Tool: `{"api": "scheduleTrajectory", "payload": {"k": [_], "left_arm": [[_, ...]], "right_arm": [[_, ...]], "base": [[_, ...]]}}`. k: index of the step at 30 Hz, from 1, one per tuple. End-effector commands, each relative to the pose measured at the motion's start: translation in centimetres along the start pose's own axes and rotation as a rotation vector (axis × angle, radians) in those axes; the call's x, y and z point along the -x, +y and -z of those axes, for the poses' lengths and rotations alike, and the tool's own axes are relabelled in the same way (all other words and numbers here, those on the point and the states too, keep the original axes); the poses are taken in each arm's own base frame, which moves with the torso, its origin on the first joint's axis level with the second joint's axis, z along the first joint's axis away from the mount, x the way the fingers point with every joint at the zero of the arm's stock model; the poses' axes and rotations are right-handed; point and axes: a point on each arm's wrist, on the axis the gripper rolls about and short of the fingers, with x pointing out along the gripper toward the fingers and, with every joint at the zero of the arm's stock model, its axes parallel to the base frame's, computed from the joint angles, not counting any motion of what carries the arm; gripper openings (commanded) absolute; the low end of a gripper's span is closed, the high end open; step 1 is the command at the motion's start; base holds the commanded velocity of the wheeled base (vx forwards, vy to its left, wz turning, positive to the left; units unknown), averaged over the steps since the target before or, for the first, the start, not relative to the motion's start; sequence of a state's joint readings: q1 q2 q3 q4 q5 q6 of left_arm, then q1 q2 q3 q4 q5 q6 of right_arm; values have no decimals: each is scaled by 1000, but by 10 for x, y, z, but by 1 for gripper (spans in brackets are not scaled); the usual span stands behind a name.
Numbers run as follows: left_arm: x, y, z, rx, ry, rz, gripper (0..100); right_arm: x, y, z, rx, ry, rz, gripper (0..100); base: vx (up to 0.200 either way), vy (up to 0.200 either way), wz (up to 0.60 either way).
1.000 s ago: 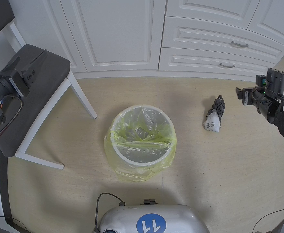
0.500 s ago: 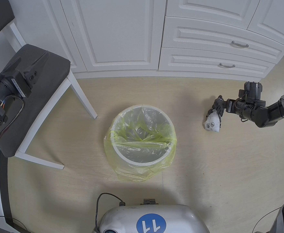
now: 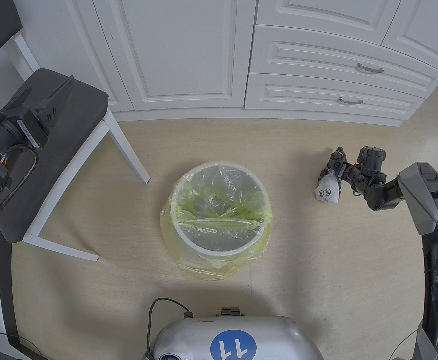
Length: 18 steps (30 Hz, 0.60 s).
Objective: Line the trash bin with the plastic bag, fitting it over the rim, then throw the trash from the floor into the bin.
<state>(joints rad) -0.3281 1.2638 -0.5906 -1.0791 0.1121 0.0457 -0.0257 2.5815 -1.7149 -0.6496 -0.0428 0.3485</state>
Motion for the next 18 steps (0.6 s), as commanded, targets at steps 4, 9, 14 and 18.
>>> {"api": "scheduleTrajectory", "payload": {"k": [4, 9, 14, 18], "left_arm": [[-2, 0, 3, -2, -2, -1, 100], [-1, 0, 2, -2, -4, -1, 100], [-1, 0, 4, -3, 4, -1, 100], [-1, 0, 5, -3, 6, -1, 100]], "right_arm": [[-43, -17, 64, -85, -49, -16, 100], [-56, -28, 94, -88, -46, -5, 100], [-58, -33, 112, -90, -20, 16, 100], [-58, -26, 120, -122, -8, 5, 100]], "base": [[0, 0, 0], [0, 0, 0], [0, 0, 0], [0, 0, 0]]}}
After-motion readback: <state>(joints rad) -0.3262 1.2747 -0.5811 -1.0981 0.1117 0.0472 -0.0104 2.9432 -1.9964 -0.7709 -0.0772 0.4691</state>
